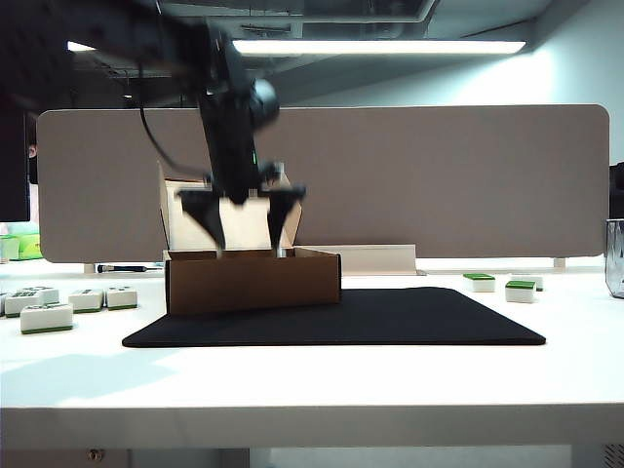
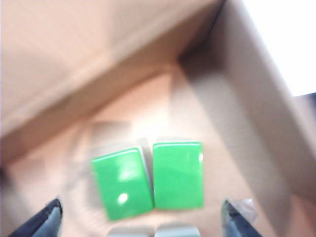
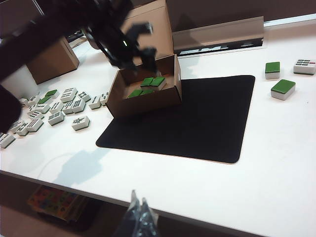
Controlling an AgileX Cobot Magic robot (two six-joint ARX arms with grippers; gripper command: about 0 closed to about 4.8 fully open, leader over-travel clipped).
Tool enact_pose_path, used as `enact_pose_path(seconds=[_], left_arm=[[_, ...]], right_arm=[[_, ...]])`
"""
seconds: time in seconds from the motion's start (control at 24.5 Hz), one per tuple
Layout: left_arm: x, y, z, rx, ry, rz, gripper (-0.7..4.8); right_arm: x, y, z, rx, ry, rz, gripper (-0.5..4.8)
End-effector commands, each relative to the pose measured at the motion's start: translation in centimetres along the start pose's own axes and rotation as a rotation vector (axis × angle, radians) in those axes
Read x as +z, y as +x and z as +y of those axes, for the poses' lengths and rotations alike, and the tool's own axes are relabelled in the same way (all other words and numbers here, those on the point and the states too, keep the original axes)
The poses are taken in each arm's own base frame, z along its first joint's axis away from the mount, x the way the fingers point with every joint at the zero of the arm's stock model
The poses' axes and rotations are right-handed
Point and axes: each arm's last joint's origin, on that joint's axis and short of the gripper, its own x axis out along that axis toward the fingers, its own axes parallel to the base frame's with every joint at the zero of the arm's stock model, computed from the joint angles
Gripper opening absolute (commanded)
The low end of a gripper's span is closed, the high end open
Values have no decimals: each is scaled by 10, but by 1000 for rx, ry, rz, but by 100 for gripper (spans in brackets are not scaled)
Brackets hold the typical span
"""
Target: Pick up four mahjong tiles and put them into the paper box.
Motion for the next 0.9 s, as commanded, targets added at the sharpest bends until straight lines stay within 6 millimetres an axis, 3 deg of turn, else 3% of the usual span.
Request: enact_pose_path(seconds=[0.04,0.16,0.41,0.53,0.9], left_arm=[[8,-56,10,54,48,-59,408],[2,-110,32,255,56,-38,403],[3,-177,65,265,-24,-158,402],[-4,-229,76,262,-60,-259,401],[-39,-340,87,258,-85,-471,398]], right_arm=[[-1,-3,1,3,-10,-13,-1],[-1,-3,1,3,-8,-10,-1],[-2,-3,1,1,-2,1,-1],[-2,-3,1,2,-2,2,-1],[-3,-3,1,1,1,8,-1]])
